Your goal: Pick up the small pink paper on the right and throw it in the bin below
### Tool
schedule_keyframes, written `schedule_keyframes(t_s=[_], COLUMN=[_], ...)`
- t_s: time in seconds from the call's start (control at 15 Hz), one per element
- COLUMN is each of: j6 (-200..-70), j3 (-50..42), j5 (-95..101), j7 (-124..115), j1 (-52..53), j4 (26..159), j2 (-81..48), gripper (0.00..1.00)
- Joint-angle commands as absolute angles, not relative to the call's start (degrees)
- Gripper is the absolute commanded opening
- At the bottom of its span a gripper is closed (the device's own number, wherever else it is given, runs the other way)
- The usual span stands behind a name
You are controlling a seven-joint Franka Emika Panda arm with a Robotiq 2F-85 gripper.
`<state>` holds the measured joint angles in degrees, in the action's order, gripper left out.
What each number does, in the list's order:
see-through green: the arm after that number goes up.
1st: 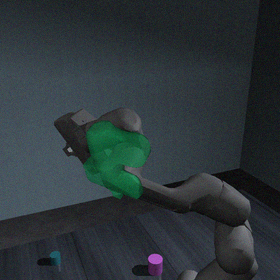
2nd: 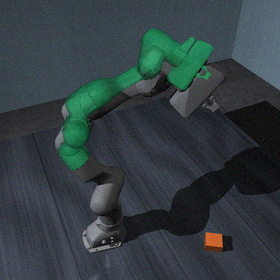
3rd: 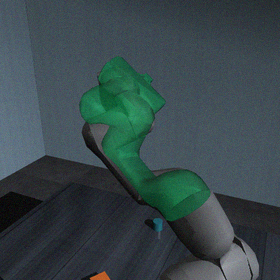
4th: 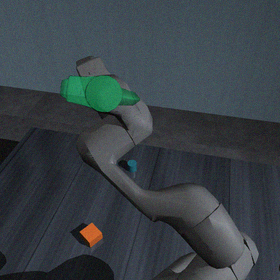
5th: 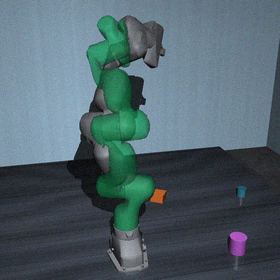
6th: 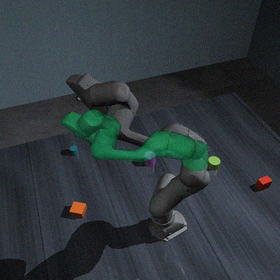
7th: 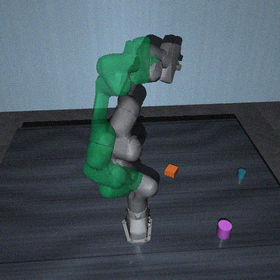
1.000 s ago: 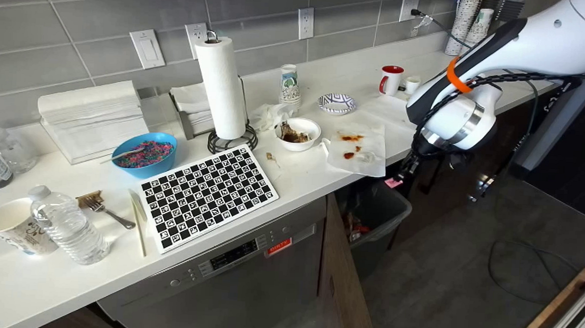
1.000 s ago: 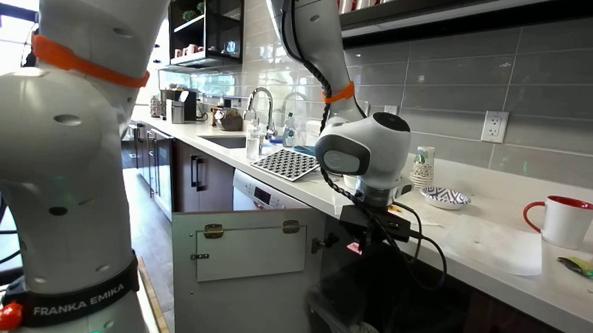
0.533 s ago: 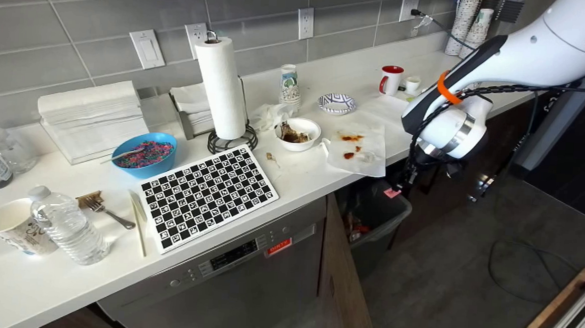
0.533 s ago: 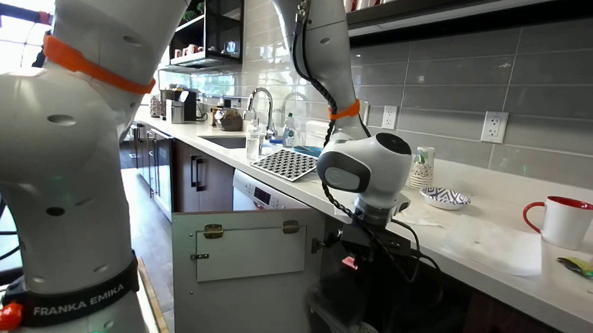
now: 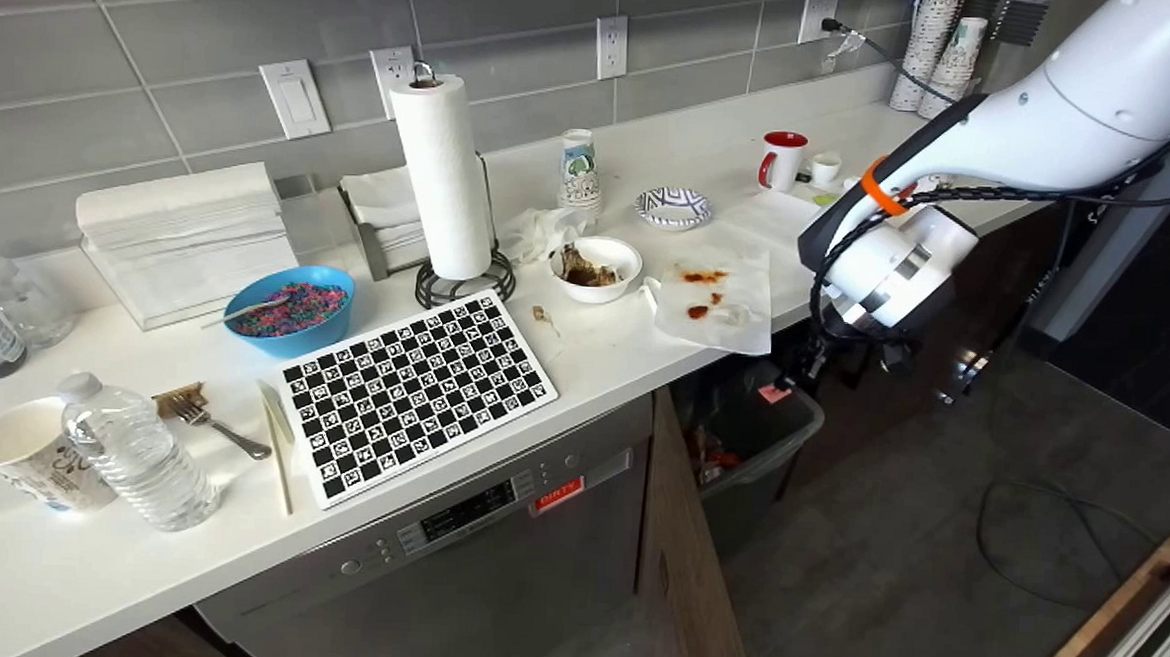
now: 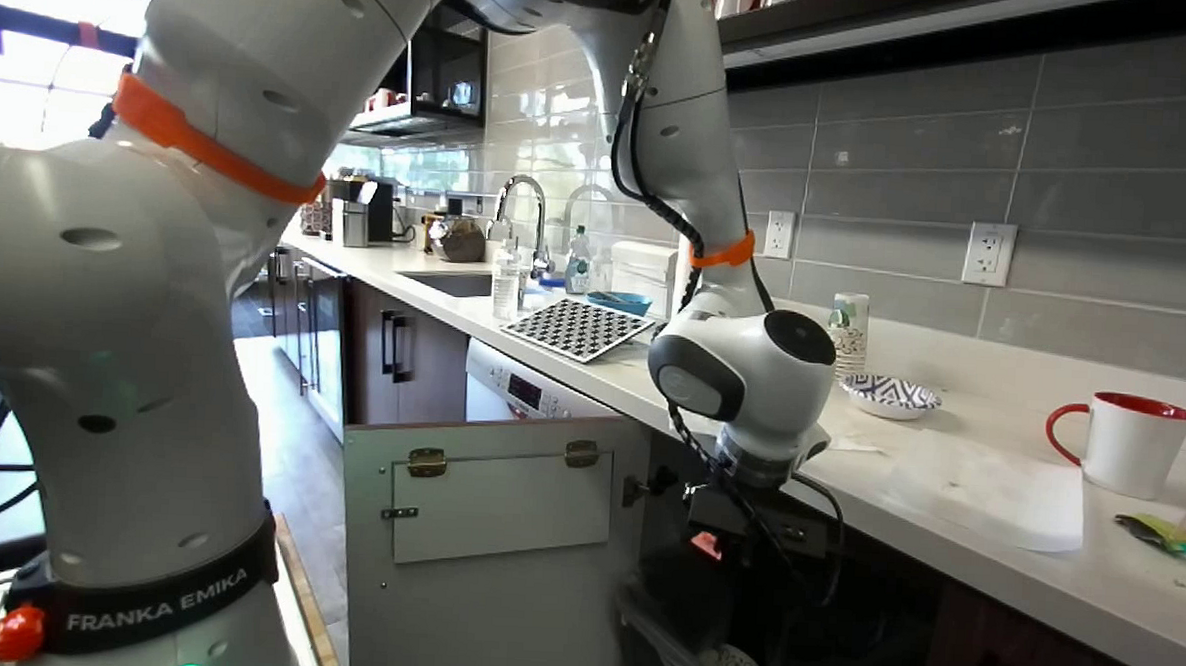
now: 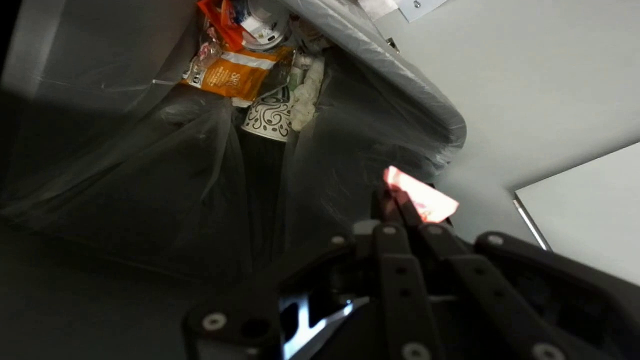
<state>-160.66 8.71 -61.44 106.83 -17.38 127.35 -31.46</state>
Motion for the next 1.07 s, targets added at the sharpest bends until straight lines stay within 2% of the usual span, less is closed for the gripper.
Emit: schedule_keyframes(t_s=[0.0,0.53,1.0], j6=[-162.69,-161.07,-161.16], j3=[10.84,9.94,15.12], j5=[-65.70,-64.80,-71.98], j7=[110.31,107.98,116.12], j1=[-18.86,-18.01,-21.93], j4=[122.40,121.15,114.90], j2=[-37.28,-38.73,-44.68], gripper=[0.01,0.01,0.01])
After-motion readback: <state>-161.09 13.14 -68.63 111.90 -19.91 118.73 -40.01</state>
